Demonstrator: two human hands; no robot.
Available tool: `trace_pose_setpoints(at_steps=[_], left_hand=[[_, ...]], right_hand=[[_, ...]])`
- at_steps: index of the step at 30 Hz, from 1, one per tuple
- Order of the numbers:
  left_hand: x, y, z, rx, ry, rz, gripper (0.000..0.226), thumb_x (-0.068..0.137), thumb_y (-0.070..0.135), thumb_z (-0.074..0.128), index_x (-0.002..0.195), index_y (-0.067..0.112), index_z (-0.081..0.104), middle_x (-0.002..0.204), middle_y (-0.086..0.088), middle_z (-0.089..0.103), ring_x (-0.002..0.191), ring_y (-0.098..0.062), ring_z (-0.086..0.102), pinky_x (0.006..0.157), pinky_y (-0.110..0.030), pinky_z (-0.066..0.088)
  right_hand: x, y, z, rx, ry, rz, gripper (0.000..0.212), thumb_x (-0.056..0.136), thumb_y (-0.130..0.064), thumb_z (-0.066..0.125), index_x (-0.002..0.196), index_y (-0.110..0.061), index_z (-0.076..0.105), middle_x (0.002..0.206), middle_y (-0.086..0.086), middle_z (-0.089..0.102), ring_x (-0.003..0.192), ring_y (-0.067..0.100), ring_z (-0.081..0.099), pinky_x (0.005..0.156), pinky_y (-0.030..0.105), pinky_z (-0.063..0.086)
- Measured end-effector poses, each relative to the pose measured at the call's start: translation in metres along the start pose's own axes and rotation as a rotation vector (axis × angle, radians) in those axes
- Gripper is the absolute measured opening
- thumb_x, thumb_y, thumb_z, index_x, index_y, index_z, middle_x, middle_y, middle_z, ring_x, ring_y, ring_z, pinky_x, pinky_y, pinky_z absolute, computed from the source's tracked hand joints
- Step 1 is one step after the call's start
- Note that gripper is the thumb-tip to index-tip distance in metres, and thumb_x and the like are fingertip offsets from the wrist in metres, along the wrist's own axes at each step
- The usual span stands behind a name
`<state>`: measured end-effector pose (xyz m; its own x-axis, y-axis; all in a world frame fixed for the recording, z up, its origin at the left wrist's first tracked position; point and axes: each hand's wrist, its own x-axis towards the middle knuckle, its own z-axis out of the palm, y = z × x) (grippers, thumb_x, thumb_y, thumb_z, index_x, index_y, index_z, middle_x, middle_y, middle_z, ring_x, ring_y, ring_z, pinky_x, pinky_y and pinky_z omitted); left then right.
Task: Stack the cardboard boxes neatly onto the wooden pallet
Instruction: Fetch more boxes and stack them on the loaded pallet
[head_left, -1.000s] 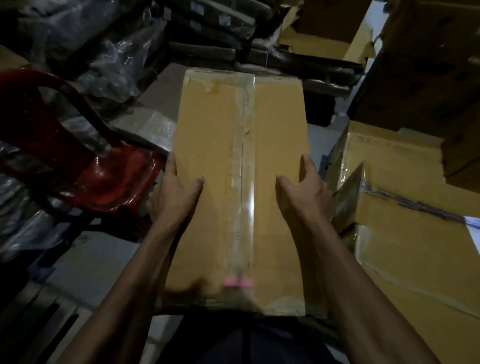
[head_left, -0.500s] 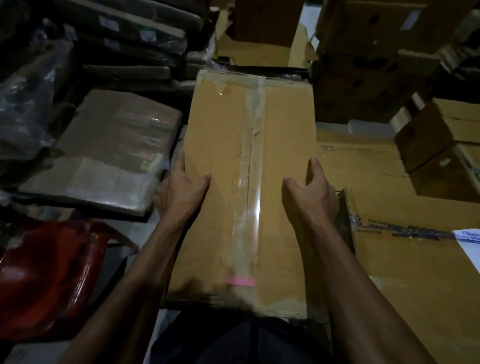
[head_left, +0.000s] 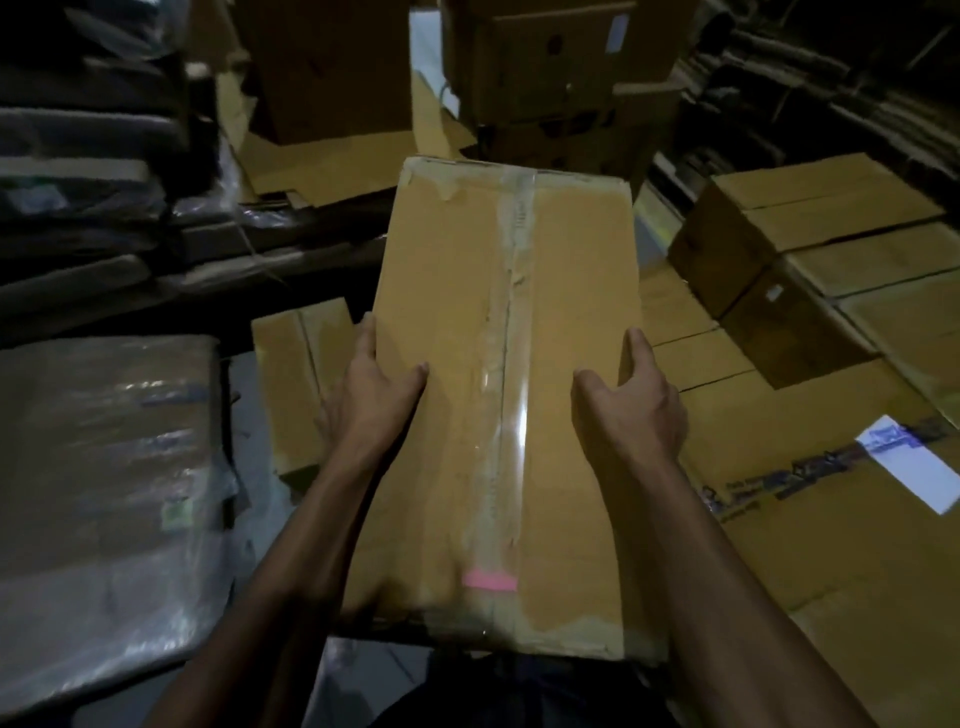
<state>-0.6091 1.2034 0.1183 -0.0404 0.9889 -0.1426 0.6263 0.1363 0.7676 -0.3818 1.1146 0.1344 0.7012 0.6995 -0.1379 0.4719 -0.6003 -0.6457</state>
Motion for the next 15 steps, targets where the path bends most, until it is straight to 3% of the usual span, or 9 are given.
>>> trace_pose_setpoints(at_steps=[4,9,15], left_hand=[[0.054,0.032,0.03,0.081,-0.035,0.072,0.084,0.08,0.059,0.062,0.149,0.05,0.015,0.14,0.005,0.055,0.12,-0.031,0.057,0.098,-0.052,0.047],[0.132,0.064,0.085,-0.04,-0.151,0.104,0.095,0.064,0.068,0.063,0.145,0.053,0.015,0.141,0.004,0.053,0.124,-0.027,0.055,0.1,-0.055,0.047],[0.196,0.128,0.13,0.144,-0.166,0.151,0.082,0.088,0.048,0.065,0.154,0.041,0.017,0.144,-0.001,0.052,0.126,-0.032,0.052,0.104,-0.049,0.041]], right_hand=[[0.047,-0.002,0.008,0.018,0.055,0.068,0.079,0.092,-0.051,0.06,0.157,-0.034,0.019,0.143,0.01,0.052,0.13,0.032,0.047,0.1,0.042,0.04],[0.123,-0.003,0.014,0.066,0.09,0.159,0.075,0.094,-0.047,0.058,0.157,-0.034,0.021,0.141,0.011,0.053,0.13,0.033,0.046,0.102,0.043,0.038],[0.207,-0.01,0.006,0.06,0.142,0.218,0.072,0.094,-0.045,0.056,0.157,-0.033,0.022,0.142,0.008,0.053,0.128,0.03,0.048,0.102,0.042,0.038]])
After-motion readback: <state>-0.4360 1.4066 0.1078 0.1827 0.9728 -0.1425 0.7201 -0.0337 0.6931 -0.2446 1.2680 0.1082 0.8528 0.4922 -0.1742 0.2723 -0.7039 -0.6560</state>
